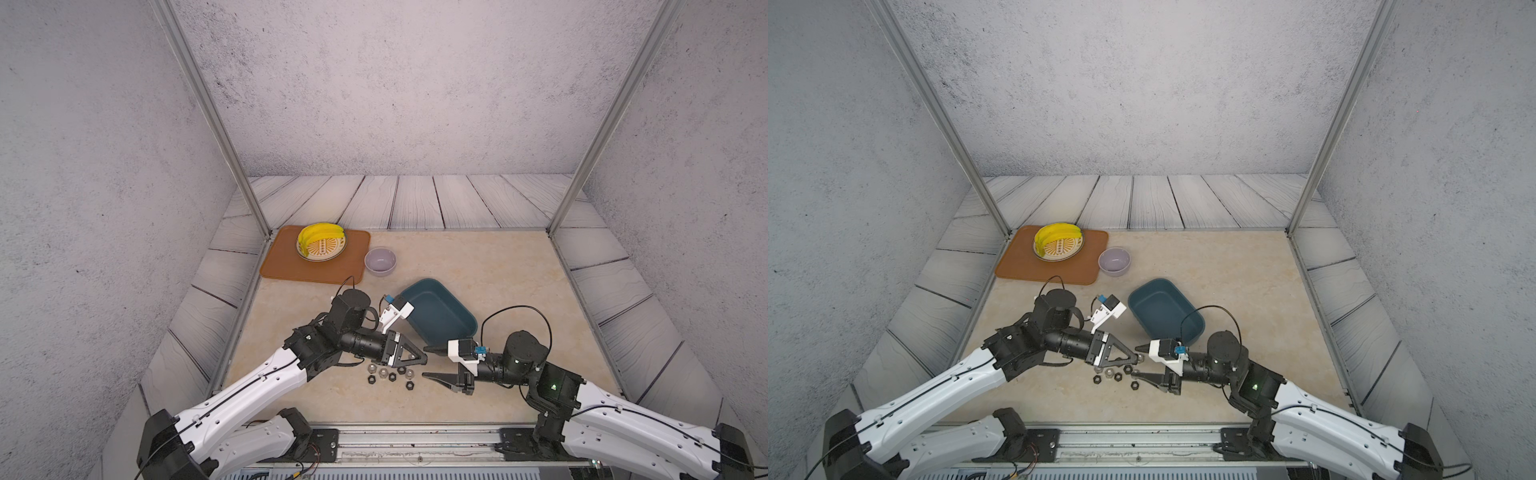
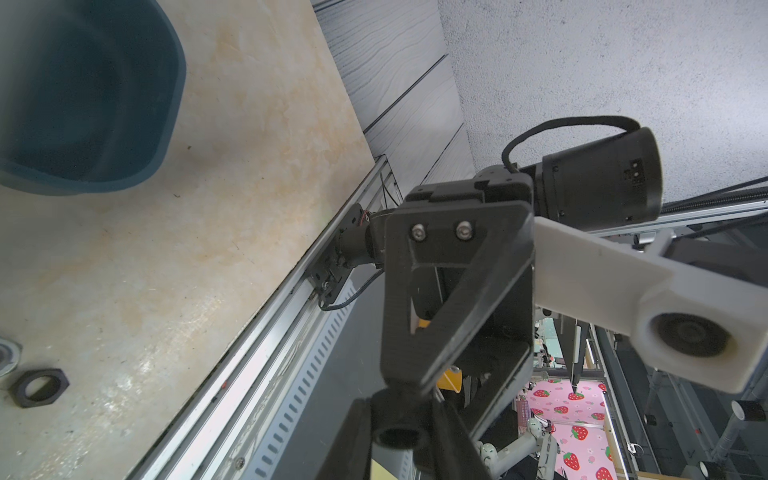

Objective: Put the nuts on the desktop into the storage box
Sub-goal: Pick up the nut from the center of the board.

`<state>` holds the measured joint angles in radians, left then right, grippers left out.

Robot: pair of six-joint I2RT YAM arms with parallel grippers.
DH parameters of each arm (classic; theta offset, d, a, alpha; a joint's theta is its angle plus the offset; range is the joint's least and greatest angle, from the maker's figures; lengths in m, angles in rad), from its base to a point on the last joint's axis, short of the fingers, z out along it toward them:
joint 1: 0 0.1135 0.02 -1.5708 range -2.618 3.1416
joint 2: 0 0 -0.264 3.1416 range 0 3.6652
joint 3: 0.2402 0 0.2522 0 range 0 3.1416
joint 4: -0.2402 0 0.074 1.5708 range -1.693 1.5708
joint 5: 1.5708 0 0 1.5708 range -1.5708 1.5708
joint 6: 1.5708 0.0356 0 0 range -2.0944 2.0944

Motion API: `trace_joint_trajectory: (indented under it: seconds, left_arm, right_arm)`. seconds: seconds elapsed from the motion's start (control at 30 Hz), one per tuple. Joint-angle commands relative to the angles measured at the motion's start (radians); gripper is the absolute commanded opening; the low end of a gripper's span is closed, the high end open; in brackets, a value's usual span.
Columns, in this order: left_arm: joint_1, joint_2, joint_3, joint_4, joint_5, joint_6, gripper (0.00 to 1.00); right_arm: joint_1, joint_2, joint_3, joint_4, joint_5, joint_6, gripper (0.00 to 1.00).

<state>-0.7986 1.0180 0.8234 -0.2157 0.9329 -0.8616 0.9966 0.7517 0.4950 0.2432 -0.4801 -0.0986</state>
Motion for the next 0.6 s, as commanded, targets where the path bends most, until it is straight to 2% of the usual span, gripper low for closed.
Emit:
trace_joint_trajectory:
  seconds: [0.0,0.17,0.4,0.57]
  left_arm:
    - [0.004,-0.017,-0.011,0.048,0.023,-0.011,0.14]
    - [0.004,-0.024,-0.015,0.063,0.029,-0.019,0.14]
    - [0.004,-0.035,-0.023,0.096,0.043,-0.034,0.14]
    - [0.004,-0.043,-0.036,0.13,0.05,-0.058,0.14]
  right_arm:
    - [0.005,-0.004,0.042,0.029,-0.012,0.018,0.51]
    - [0.004,-0.007,0.037,0.029,-0.023,0.011,0.47]
    - [0.005,-0.015,0.028,0.001,-0.014,0.002,0.51]
    - [0.004,-0.012,0.031,0.003,-0.021,0.002,0.44]
